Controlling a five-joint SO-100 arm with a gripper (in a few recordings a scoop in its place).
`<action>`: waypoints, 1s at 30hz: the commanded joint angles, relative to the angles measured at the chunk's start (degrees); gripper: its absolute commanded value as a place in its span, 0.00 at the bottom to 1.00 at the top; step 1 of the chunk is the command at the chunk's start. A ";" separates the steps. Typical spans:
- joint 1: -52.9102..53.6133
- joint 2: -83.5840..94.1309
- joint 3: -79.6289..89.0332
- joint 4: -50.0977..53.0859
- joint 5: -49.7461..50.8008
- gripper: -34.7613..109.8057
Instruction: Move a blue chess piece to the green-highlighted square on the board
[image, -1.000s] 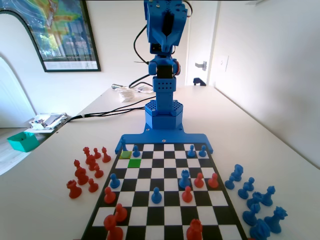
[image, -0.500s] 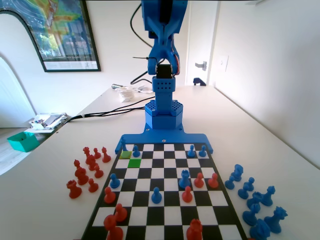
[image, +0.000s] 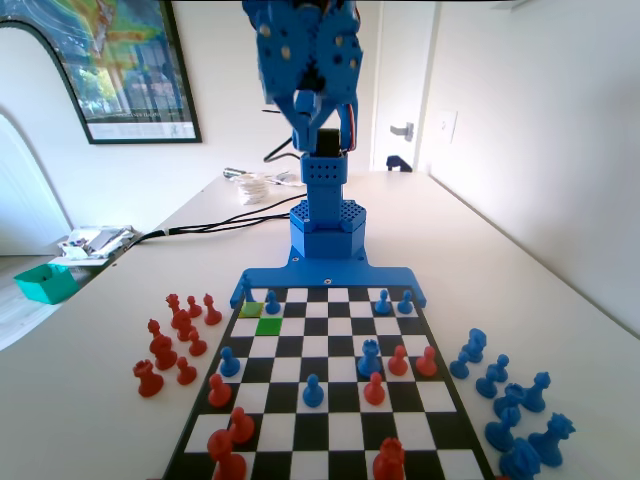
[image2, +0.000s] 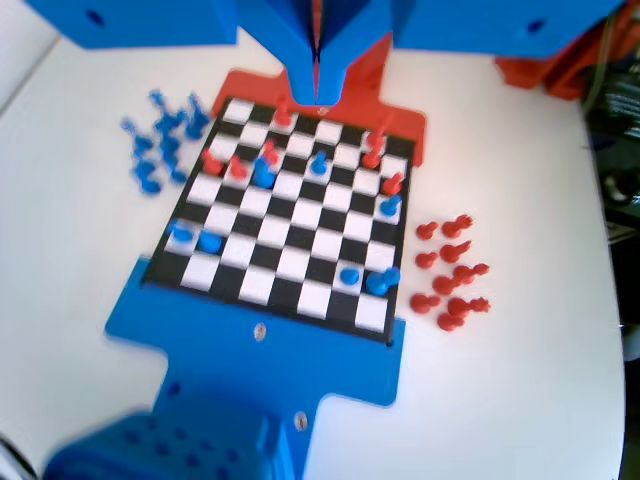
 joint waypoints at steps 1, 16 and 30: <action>2.55 -0.26 1.58 -1.05 -5.36 0.25; 16.26 -2.81 19.16 -22.15 -13.10 0.27; 22.59 -13.62 24.43 -34.63 -18.02 0.32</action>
